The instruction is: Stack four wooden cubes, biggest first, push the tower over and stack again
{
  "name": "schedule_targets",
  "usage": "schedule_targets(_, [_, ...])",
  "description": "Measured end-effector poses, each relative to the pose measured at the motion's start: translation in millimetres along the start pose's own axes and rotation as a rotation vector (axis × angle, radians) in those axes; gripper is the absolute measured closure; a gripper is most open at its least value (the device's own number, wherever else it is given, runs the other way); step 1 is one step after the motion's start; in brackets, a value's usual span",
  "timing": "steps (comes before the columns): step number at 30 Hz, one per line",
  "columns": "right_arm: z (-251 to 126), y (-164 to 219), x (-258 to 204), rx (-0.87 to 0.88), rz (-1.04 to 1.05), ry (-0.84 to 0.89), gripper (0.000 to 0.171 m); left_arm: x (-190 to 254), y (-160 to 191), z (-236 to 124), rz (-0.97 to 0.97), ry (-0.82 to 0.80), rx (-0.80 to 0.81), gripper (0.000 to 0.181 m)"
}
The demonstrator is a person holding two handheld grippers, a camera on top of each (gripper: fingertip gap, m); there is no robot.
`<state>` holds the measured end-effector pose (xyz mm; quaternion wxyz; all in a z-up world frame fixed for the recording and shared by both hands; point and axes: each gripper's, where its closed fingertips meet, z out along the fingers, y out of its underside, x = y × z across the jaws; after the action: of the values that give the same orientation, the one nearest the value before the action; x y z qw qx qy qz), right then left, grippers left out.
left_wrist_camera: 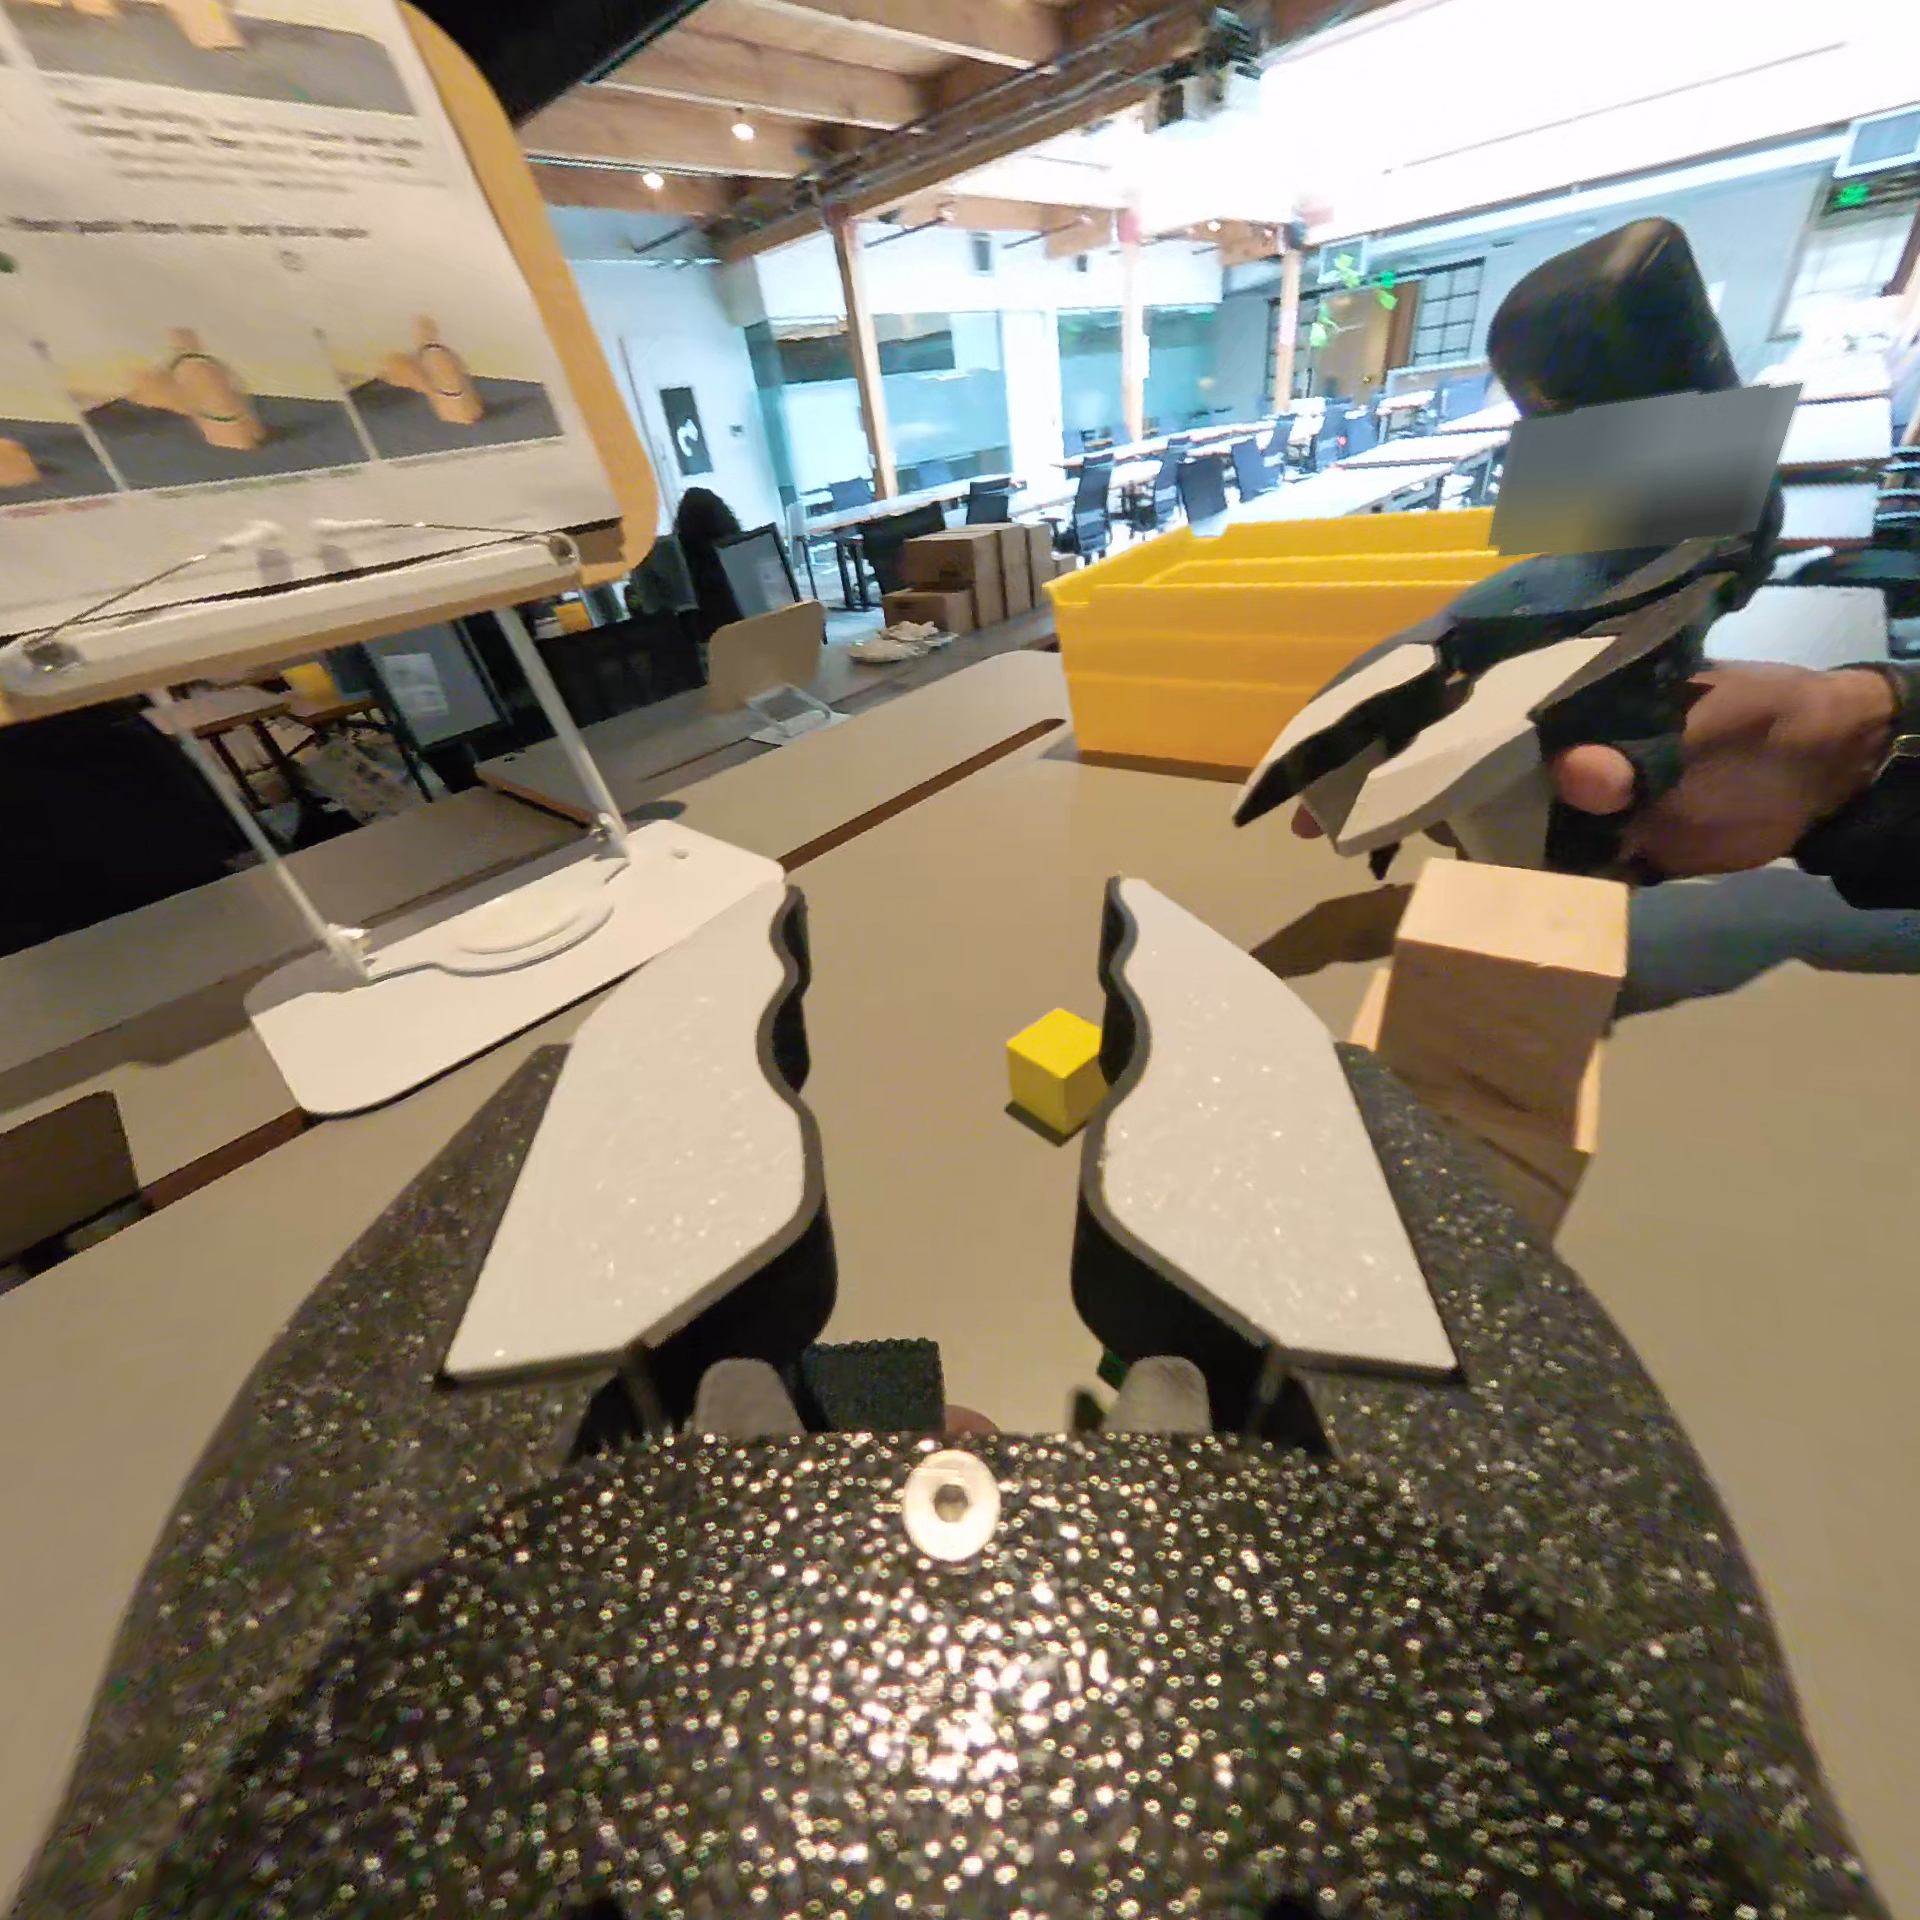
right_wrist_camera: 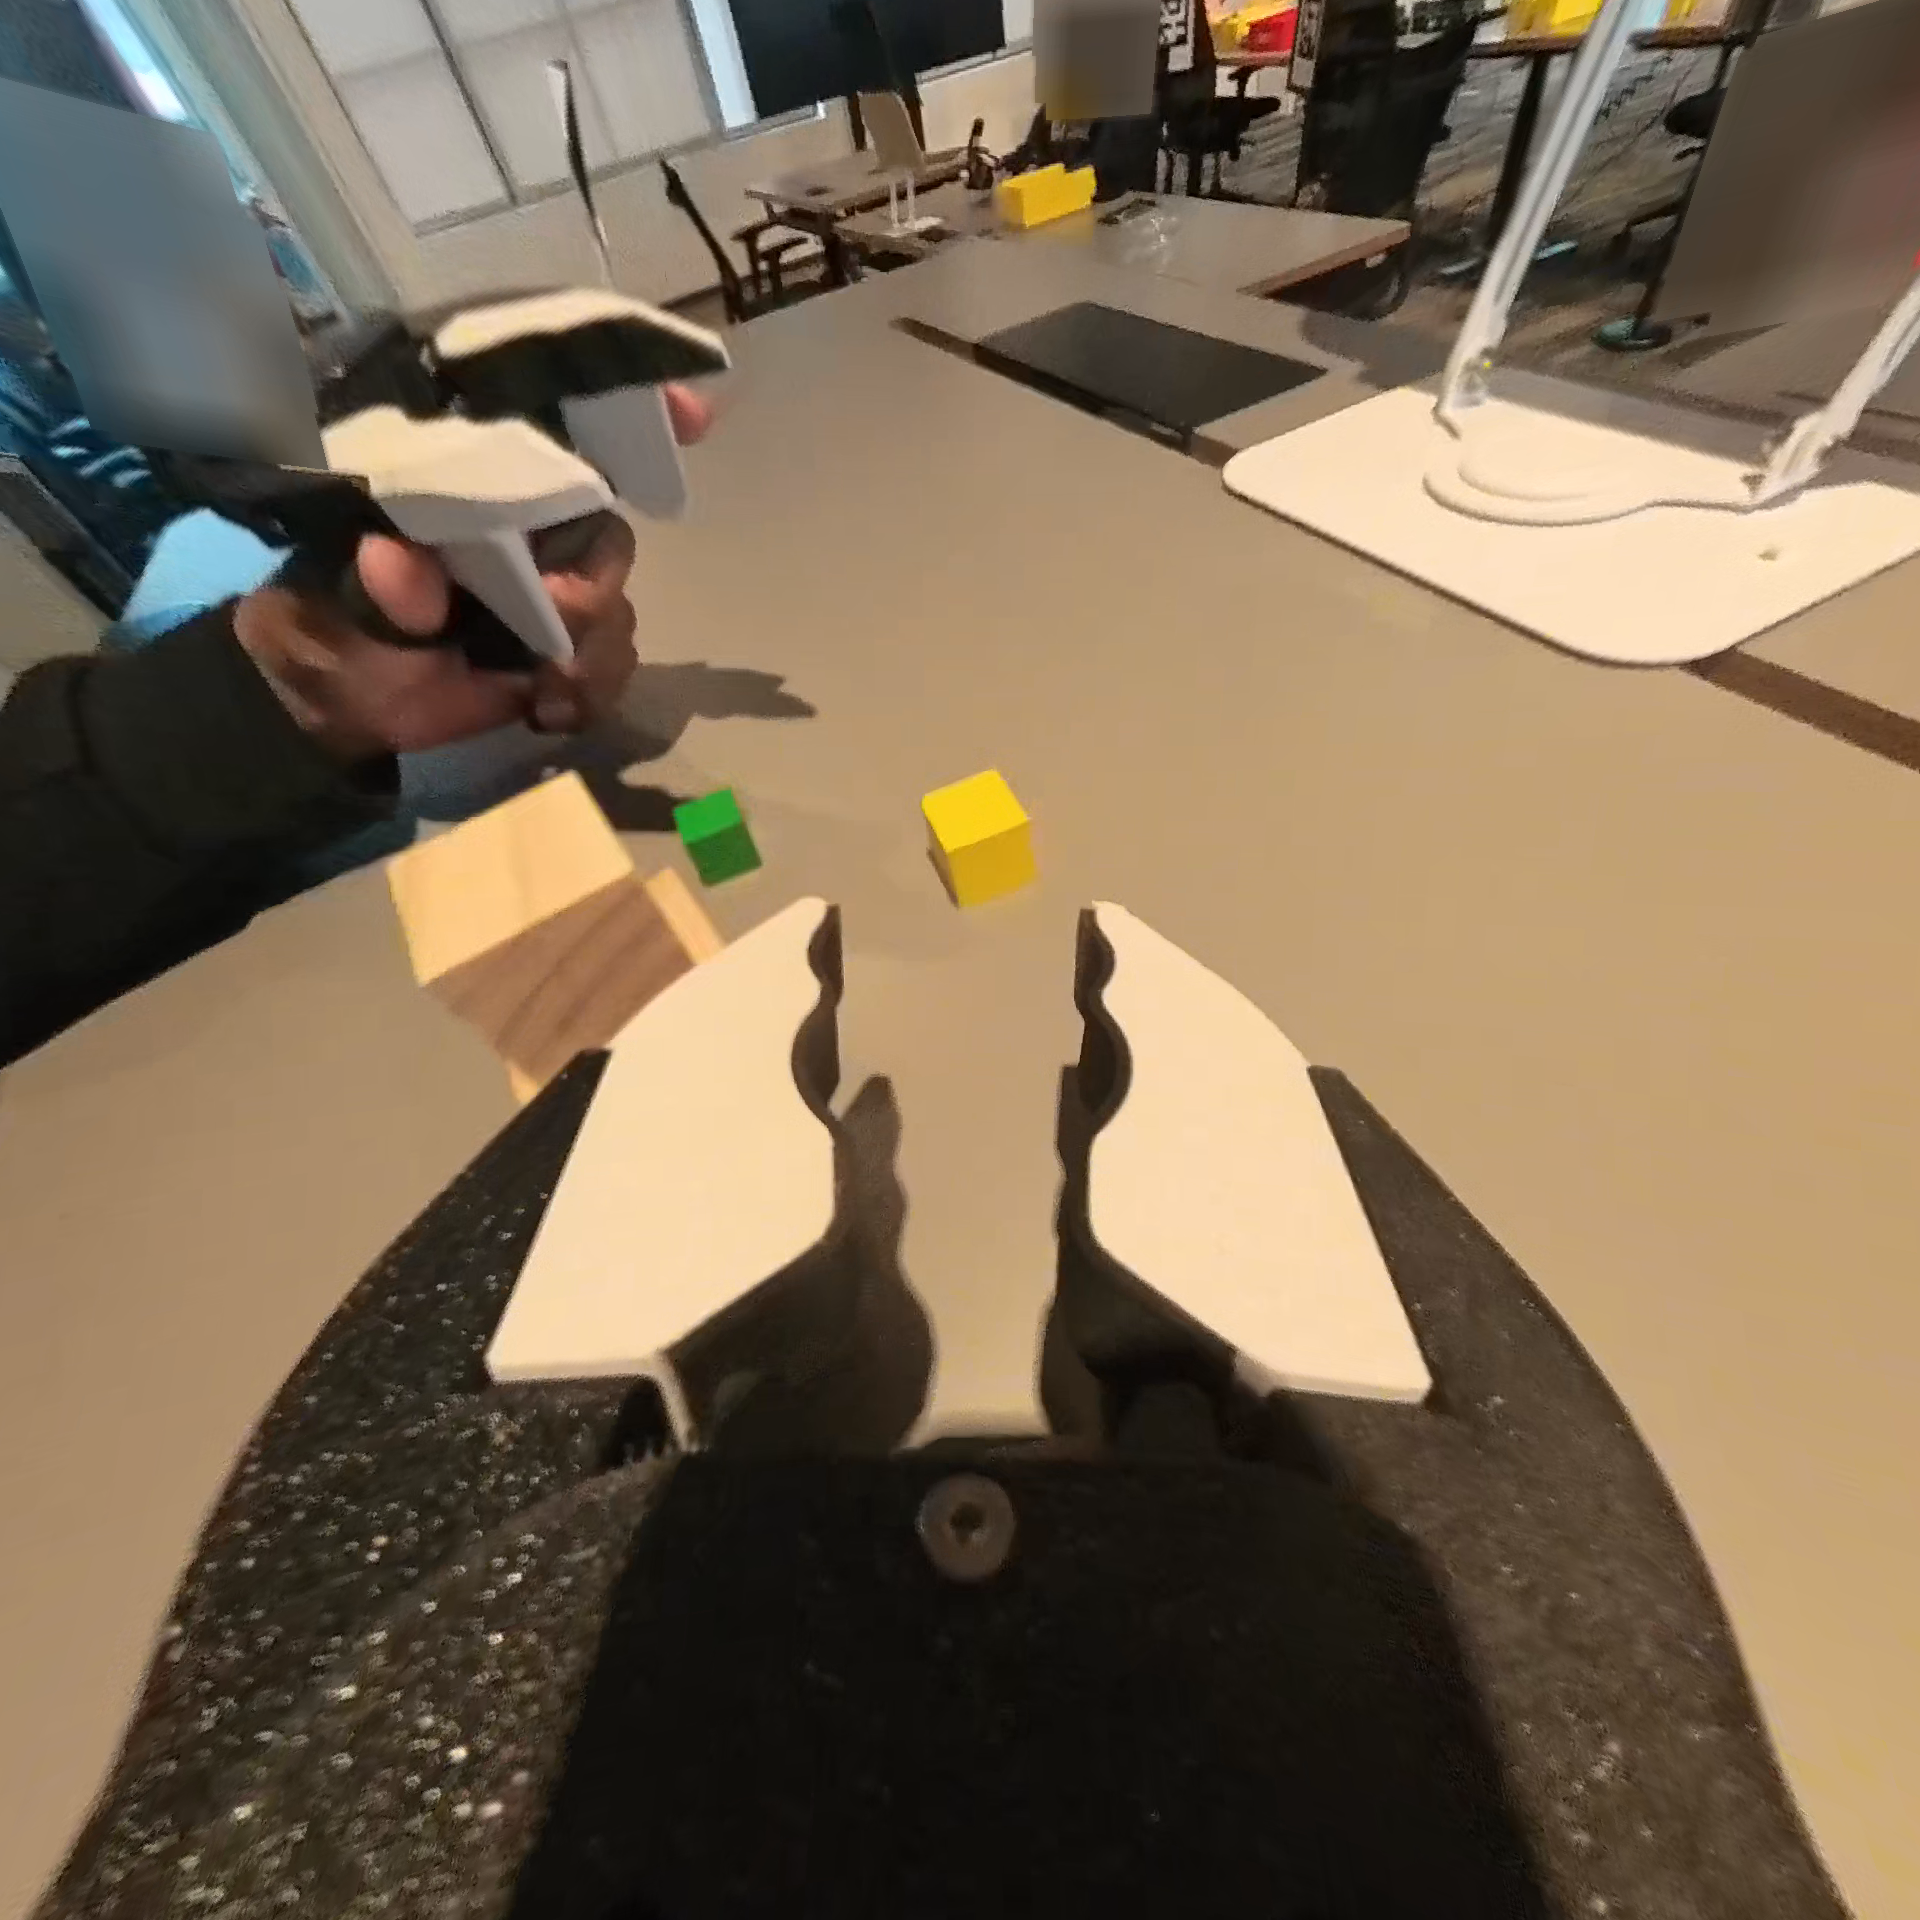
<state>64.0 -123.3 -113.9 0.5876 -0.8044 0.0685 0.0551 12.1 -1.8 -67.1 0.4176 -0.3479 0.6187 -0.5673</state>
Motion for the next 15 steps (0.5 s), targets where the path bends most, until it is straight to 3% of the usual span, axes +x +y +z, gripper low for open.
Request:
schedule_targets(10, [72,1,2,-0.152,-0.127,-0.126,0.113,-11,15,1,-0.017,-0.032,-0.020,0.132])
schedule_targets(15, [83,3,3,-0.184,-0.138,-0.125,0.125,-11,16,2,-0.029,-0.027,-0.028,0.133])
